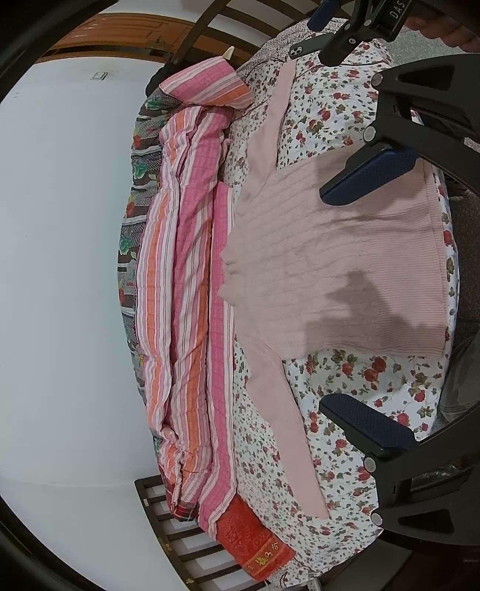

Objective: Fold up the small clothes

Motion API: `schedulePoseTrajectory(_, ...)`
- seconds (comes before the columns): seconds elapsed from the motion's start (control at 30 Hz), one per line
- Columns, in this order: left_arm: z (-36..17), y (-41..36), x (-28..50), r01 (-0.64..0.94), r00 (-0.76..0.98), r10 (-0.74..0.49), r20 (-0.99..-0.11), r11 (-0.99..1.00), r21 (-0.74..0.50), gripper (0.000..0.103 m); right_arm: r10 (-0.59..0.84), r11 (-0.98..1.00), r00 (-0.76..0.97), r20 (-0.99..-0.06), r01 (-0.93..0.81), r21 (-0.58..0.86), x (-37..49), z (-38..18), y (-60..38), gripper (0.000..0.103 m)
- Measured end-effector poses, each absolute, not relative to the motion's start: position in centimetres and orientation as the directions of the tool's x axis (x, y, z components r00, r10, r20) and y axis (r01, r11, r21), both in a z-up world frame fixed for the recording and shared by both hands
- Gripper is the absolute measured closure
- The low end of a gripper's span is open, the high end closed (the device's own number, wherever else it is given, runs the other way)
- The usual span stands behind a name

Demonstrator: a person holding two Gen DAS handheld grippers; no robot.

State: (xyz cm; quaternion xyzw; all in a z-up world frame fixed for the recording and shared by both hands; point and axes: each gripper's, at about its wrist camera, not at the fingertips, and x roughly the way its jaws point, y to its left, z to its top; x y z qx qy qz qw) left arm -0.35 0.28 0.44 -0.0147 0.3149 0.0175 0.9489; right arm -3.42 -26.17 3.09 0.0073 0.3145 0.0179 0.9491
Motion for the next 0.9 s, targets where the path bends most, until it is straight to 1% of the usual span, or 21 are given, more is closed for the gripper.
schedulePoseTrajectory(0.9,0.47,0.2,-0.35,-0.044,0.802,0.025,-0.597,0.999,-0.017,0.001,0.046,0.999,0.808,-0.588,-0.04,0.024,-3.67,3.3,-25.88,0.0)
